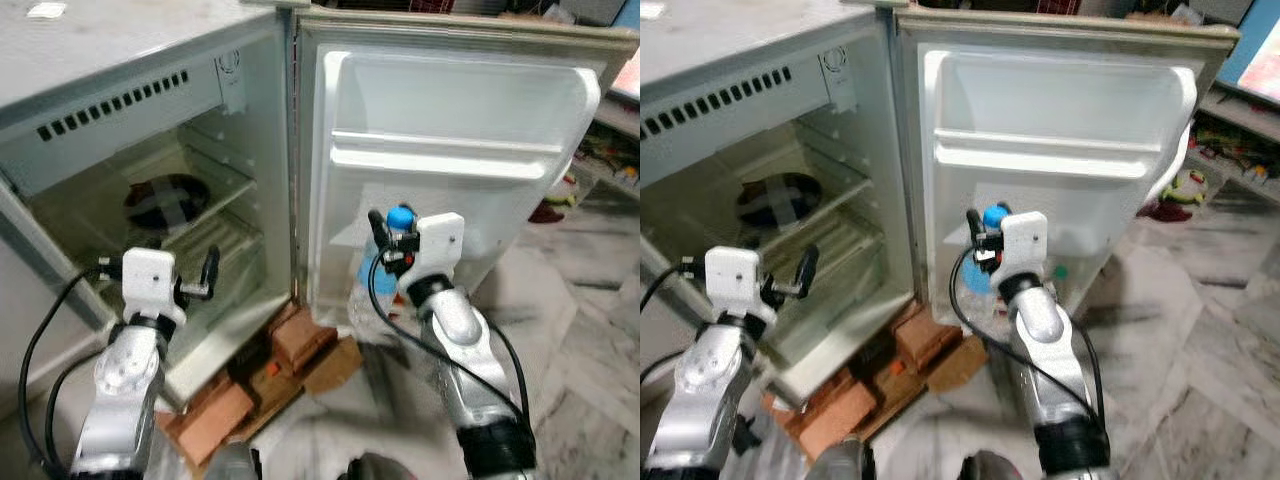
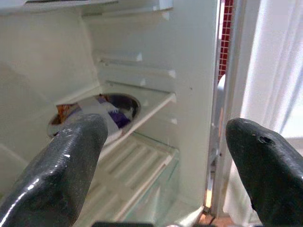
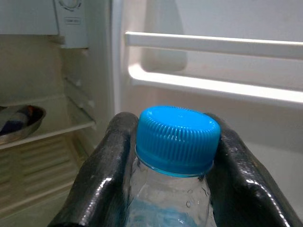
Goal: Restocking fridge
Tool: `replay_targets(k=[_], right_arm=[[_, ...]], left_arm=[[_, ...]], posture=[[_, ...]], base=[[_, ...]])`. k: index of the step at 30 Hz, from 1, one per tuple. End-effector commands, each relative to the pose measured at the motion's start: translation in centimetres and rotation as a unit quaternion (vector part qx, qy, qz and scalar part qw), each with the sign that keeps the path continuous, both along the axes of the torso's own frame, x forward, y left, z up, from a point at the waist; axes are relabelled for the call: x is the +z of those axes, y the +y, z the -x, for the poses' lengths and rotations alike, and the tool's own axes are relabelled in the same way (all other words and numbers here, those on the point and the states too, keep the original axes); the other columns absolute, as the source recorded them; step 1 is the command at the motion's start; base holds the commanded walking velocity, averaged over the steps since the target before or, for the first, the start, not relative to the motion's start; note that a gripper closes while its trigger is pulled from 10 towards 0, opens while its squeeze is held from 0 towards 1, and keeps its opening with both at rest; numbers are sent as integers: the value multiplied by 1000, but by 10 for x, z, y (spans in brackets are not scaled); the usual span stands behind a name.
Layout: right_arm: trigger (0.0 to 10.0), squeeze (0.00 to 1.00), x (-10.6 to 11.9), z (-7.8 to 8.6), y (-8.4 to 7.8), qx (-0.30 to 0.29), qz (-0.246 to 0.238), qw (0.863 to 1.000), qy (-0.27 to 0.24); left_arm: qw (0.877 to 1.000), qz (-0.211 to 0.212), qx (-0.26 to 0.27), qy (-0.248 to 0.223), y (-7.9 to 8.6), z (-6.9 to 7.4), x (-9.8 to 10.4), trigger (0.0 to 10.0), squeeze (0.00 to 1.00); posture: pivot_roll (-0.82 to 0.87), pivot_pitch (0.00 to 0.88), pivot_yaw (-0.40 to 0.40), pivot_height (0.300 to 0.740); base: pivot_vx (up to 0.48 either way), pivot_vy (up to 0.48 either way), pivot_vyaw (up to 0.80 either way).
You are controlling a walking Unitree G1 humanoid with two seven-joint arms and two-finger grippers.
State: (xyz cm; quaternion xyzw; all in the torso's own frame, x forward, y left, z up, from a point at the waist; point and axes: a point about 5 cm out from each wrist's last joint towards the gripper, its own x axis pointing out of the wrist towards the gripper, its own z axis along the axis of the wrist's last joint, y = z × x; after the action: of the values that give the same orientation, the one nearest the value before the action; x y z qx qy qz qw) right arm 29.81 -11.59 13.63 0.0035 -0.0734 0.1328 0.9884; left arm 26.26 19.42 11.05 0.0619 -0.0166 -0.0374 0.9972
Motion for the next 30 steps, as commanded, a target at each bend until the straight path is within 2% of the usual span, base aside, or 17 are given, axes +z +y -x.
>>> replay_targets(k=[1,8,24,30], right_arm=[[10000,0,5,0,-3,-5,2,1000,-14],[10000,0,5,0,-1,0,2,1000,-14],[10000,0,7,-1,1,6,2,1000,-17],[10000,0,7,-1,3,10,3,1000,-17]], left_arm=[[1000,1,-1,3,2,1,0,10000,0],[1000,1,-3,2,1,0,-1,10000,0],[1000,9,-15,-8,-3,0,2,10000,0],[1000,11,-15,-9,-2,2,1,10000,0]], posture=[[90,71,-51,672],[87,71,-54,647],[83,82,-56,647],[79,91,-59,647]], base=[[0,0,0],[0,0,0],[0,0,0],[261,0,0]])
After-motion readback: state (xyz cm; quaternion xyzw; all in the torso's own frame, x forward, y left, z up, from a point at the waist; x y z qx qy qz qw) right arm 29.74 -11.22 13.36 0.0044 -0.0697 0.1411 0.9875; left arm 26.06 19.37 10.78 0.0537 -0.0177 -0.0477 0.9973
